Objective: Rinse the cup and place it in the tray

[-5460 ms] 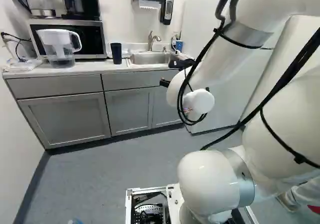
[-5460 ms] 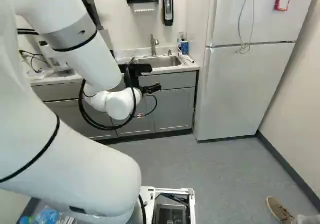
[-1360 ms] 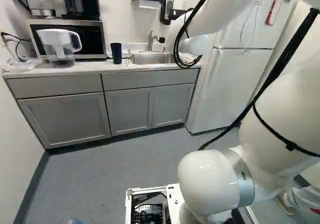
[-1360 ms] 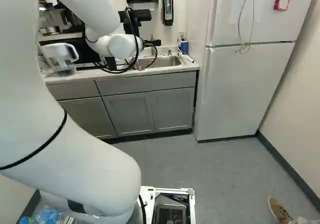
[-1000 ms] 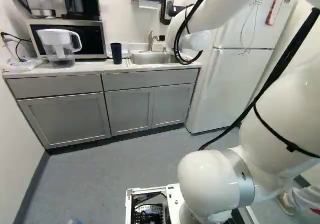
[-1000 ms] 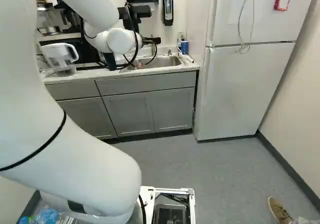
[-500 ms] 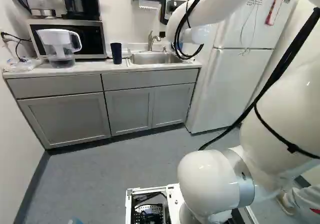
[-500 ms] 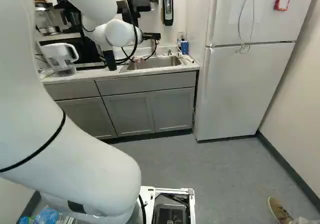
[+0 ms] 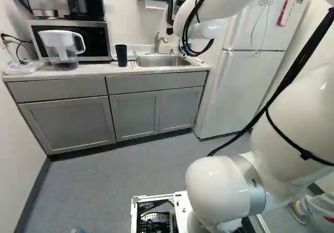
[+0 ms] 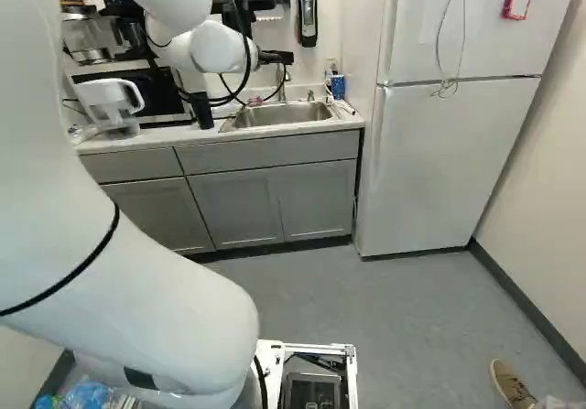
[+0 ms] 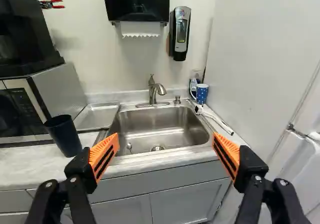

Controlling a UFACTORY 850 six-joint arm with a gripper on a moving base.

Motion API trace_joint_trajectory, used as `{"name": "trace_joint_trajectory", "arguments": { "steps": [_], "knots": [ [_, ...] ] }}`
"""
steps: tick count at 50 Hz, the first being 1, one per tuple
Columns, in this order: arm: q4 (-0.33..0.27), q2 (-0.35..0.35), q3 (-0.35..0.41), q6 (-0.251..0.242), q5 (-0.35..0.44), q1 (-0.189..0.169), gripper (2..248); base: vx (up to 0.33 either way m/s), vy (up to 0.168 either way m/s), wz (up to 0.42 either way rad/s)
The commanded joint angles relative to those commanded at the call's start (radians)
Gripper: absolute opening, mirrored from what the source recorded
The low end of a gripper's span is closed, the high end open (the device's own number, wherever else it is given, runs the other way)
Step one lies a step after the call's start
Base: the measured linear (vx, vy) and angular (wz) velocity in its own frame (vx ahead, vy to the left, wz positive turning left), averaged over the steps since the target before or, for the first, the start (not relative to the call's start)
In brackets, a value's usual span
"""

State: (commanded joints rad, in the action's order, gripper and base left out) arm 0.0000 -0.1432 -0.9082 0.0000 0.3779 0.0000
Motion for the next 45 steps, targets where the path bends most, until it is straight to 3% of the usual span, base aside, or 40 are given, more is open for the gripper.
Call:
{"name": "trace_joint_trajectory", "arguments": {
  "steps": [45],
  "knots": [
    [0.000,0.000,0.000,0.000,0.000,0.000,247,0.000,0.001,0.007]
  ]
}}
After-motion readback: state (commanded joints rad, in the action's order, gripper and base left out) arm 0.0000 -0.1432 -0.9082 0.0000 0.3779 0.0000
